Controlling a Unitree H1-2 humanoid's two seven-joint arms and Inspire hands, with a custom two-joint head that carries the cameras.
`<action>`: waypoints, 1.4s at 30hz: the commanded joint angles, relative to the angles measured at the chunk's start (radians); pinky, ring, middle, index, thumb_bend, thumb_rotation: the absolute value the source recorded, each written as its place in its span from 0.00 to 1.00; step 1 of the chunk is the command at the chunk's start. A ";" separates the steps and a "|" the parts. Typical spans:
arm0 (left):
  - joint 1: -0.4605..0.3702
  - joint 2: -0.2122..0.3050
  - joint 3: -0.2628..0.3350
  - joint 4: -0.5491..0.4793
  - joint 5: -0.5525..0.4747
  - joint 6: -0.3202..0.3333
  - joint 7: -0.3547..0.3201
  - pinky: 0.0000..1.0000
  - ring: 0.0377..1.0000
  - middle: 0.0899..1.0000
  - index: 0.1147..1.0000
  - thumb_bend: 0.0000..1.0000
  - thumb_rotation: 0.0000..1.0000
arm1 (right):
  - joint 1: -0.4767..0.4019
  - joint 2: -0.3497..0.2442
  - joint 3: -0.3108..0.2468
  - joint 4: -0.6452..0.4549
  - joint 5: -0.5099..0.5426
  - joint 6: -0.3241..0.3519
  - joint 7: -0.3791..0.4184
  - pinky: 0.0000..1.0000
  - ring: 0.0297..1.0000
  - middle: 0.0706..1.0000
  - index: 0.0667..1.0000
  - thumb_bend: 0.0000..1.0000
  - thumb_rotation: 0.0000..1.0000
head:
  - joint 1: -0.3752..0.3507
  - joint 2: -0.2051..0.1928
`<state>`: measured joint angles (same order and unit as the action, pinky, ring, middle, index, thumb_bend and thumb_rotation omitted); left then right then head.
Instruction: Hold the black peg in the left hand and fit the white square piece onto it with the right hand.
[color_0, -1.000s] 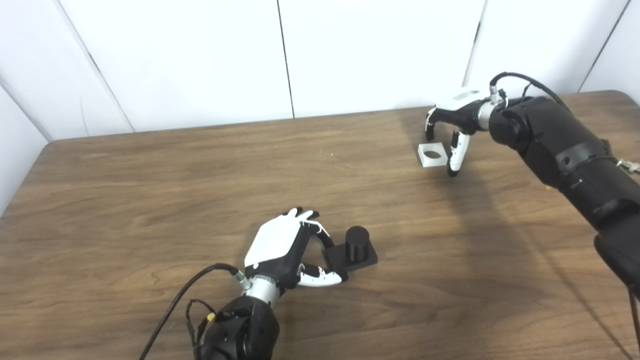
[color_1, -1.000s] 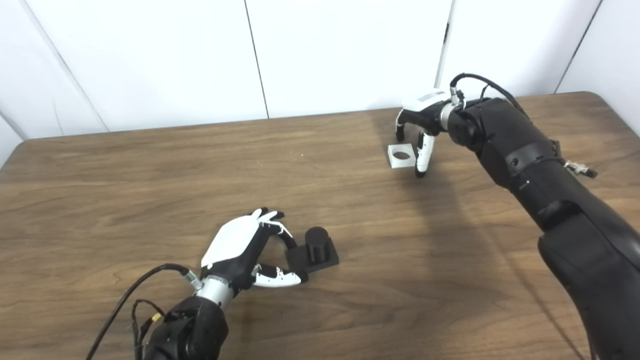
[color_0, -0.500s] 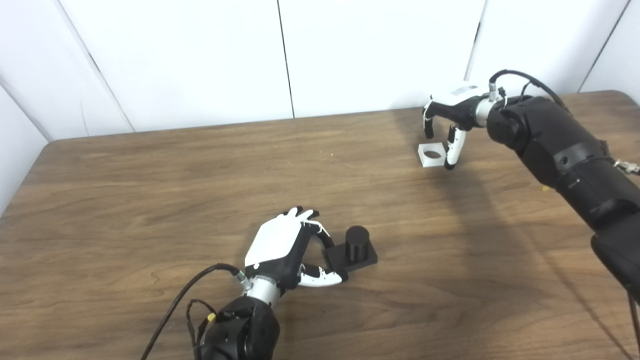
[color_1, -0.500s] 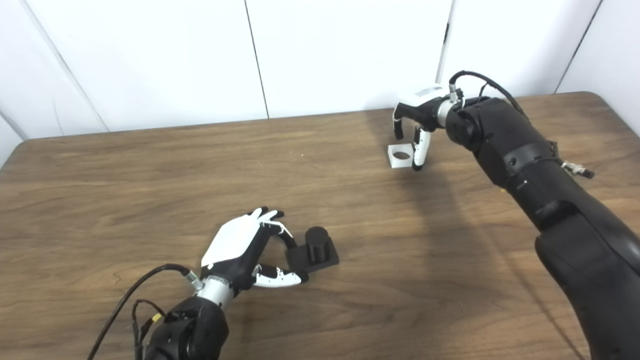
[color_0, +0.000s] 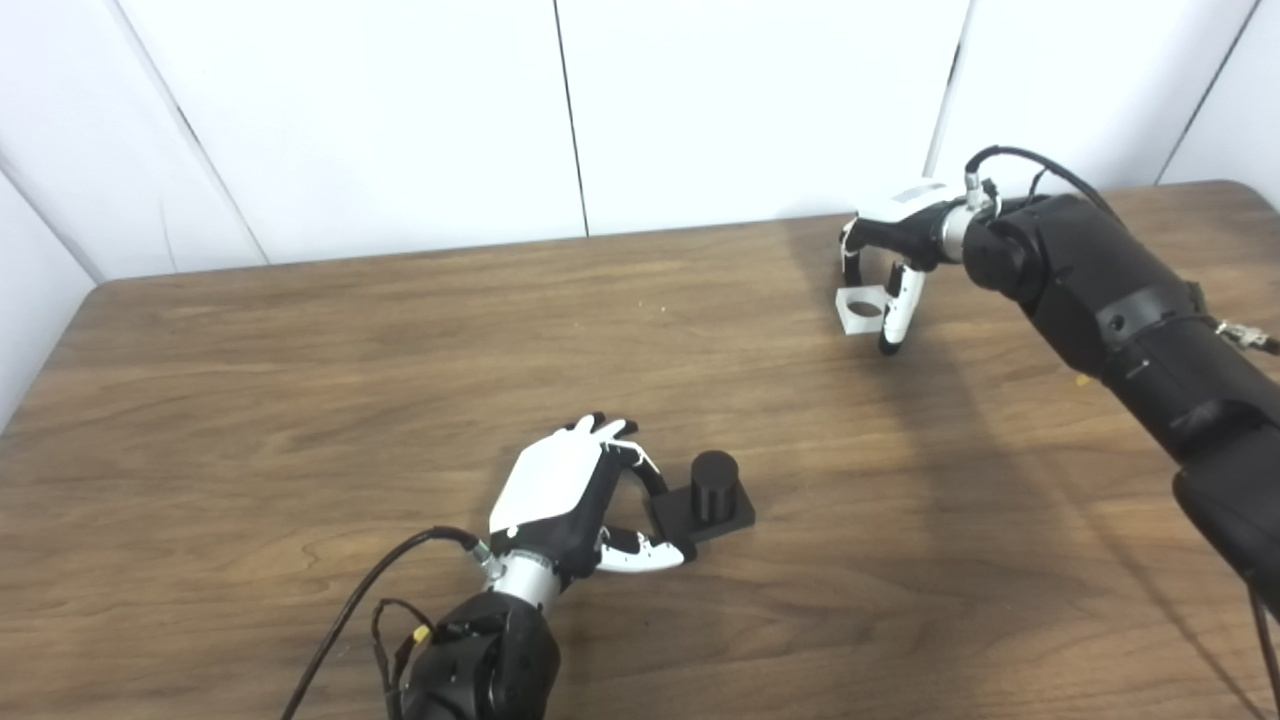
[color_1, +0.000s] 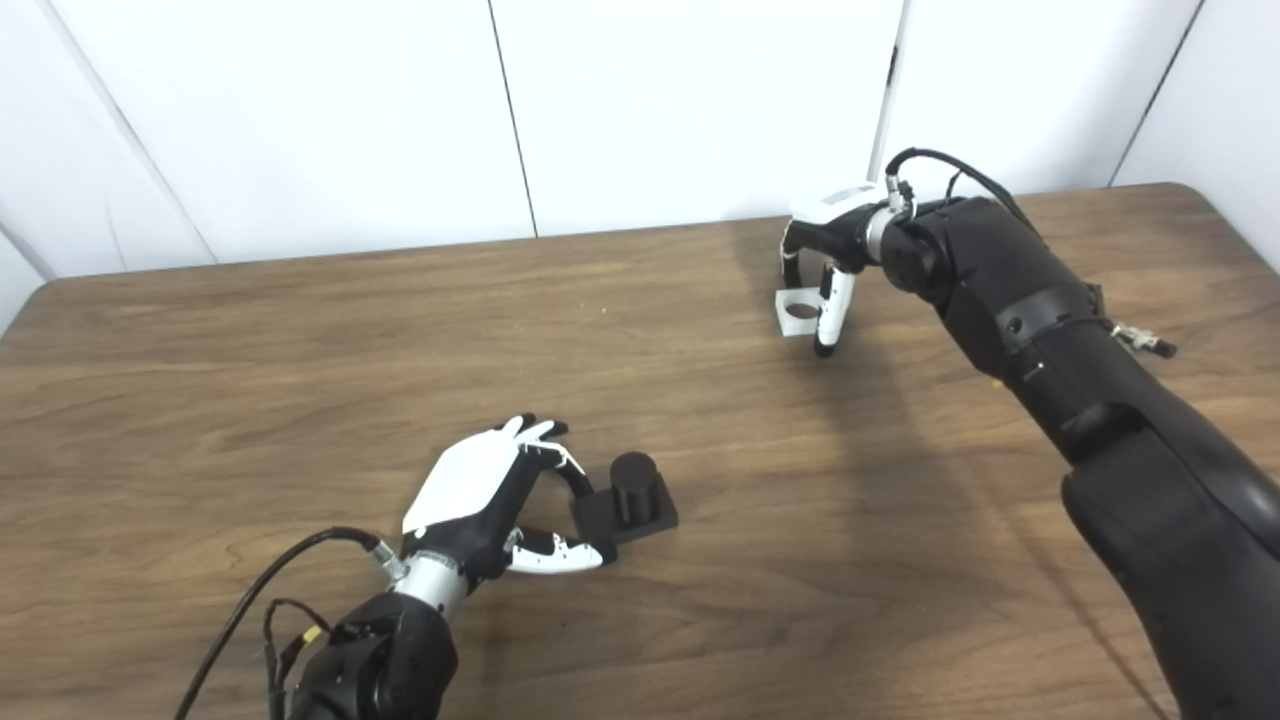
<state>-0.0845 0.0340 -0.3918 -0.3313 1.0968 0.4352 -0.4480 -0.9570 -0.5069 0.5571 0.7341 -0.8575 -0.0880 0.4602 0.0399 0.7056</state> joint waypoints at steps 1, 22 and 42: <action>-0.008 0.005 0.006 0.012 0.005 0.011 -0.001 1.00 1.00 0.92 0.48 0.56 0.30 | -0.057 -0.016 -0.010 -0.030 -0.005 0.021 -0.008 1.00 1.00 0.91 0.60 0.98 0.24 | 0.000 0.002; -0.007 0.002 0.009 0.008 0.009 0.021 -0.005 1.00 1.00 0.93 0.48 0.56 0.31 | -0.054 -0.010 -0.005 0.001 -0.006 -0.022 -0.059 1.00 1.00 0.88 0.46 0.55 0.15 | 0.004 0.004; -0.013 0.004 0.010 0.012 0.008 0.019 0.007 1.00 1.00 0.92 0.48 0.57 0.30 | -0.055 -0.009 0.001 0.009 -0.003 -0.026 -0.092 1.00 1.00 0.87 0.45 0.53 0.14 | 0.013 0.002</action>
<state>-0.0846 0.0309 -0.3896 -0.3309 1.0916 0.4462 -0.4463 -0.9566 -0.5059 0.5694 0.7469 -0.8656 -0.0995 0.3959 0.0521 0.7071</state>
